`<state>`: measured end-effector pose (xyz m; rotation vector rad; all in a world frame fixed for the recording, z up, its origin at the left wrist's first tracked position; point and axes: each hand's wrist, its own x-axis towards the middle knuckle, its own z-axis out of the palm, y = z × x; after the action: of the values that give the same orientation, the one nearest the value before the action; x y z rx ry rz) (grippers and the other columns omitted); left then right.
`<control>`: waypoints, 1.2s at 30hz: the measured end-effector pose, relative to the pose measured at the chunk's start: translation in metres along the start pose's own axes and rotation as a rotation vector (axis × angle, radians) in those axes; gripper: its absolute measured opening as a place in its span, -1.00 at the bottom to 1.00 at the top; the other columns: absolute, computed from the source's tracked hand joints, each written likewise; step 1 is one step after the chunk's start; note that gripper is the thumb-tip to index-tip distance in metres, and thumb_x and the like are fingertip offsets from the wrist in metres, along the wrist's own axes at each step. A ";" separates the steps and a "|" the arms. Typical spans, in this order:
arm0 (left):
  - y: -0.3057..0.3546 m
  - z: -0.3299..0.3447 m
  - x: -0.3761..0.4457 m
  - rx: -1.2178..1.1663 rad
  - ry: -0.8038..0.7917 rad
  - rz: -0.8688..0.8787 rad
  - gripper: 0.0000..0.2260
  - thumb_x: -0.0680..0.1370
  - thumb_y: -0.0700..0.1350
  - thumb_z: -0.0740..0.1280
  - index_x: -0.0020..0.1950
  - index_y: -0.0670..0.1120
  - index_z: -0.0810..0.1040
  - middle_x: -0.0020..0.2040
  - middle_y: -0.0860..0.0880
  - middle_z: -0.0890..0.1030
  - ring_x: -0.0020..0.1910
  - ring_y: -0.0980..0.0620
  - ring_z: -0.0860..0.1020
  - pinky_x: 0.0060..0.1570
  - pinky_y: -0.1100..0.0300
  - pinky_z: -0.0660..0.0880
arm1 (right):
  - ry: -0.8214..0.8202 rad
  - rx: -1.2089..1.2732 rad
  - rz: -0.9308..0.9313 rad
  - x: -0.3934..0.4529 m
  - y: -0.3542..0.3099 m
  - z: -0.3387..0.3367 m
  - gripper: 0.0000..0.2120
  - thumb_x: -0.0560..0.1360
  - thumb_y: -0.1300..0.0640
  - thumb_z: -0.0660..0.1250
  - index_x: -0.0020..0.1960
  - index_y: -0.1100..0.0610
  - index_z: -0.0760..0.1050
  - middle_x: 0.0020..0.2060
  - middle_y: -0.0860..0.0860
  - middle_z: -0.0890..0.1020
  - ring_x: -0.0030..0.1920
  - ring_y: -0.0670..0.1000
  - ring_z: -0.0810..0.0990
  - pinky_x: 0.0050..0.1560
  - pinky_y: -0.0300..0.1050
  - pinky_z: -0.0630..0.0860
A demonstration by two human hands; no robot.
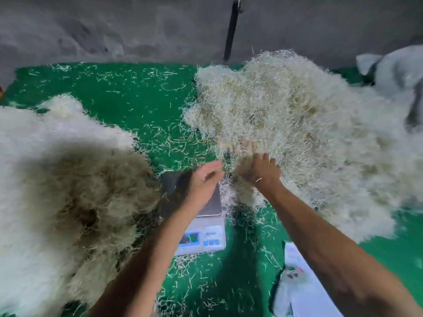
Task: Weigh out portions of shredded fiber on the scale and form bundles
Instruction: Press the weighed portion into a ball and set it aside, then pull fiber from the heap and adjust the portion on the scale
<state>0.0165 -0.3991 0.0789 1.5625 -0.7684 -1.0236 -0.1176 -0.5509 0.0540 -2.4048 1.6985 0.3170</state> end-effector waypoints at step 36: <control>0.062 0.064 -0.061 -0.448 -0.041 -0.361 -0.55 0.70 0.21 0.05 0.48 0.00 0.40 0.38 -0.04 0.50 0.48 -0.03 0.37 0.29 0.16 0.44 | 0.095 1.522 -0.015 -0.124 -0.025 -0.041 -0.04 0.44 -0.56 0.22 0.53 0.15 0.35 -0.02 -0.13 0.49 -0.03 -0.10 0.48 0.11 -0.12 0.45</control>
<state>-0.0656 -0.3864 0.1486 1.3113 -0.2540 -1.3850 -0.1312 -0.4415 0.1286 -1.2318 1.1250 -0.8164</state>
